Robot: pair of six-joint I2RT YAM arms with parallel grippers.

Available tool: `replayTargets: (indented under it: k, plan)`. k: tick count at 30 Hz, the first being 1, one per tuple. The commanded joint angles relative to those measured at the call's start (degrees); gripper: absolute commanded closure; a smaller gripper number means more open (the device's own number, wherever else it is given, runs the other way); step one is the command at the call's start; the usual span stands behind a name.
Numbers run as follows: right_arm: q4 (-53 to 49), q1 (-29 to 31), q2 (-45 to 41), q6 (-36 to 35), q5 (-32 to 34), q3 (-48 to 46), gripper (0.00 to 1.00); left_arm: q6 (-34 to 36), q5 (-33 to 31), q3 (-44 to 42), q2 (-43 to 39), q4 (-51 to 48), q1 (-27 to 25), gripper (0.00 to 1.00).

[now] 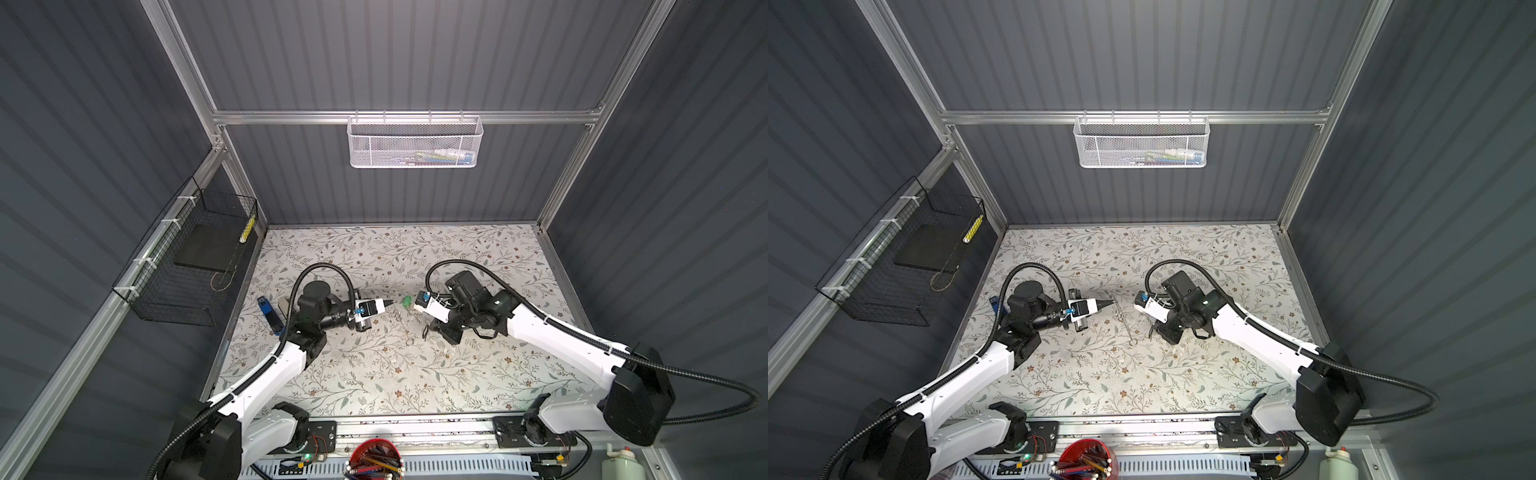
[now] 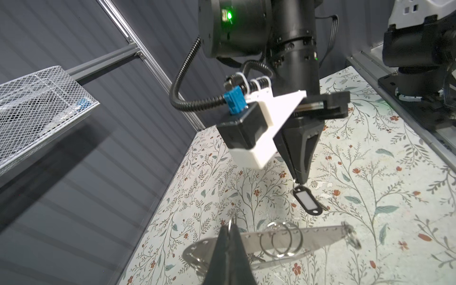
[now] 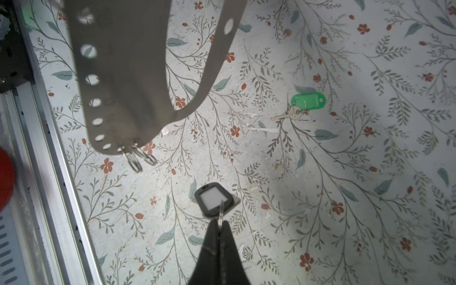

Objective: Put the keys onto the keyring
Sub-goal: 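Carry the black-tag key with the right gripper toward the plate held by the left gripper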

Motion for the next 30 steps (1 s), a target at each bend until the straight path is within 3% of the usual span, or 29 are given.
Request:
replayTargets:
  k: [1,8,16,30]
  plan:
    - [1.2,-0.2,-3.4,7.3,-2.0,-0.9,1.00,7.6,1.0,3.3,-1.6,-5.7,-1.9,1.00]
    - [0.3,-0.2,-5.2,15.5,-8.4,0.1,1.00,17.4,-9.2,3.6,-1.7,-8.5,-8.9,1.00]
    - [3.4,-0.1,-5.4,20.1,-13.4,0.4,1.00,23.3,-17.6,4.2,-1.7,-9.6,-15.1,1.00]
    - [2.1,0.1,-3.1,21.0,-16.8,3.4,1.00,25.1,-18.4,4.8,-0.8,-11.0,-16.4,1.00]
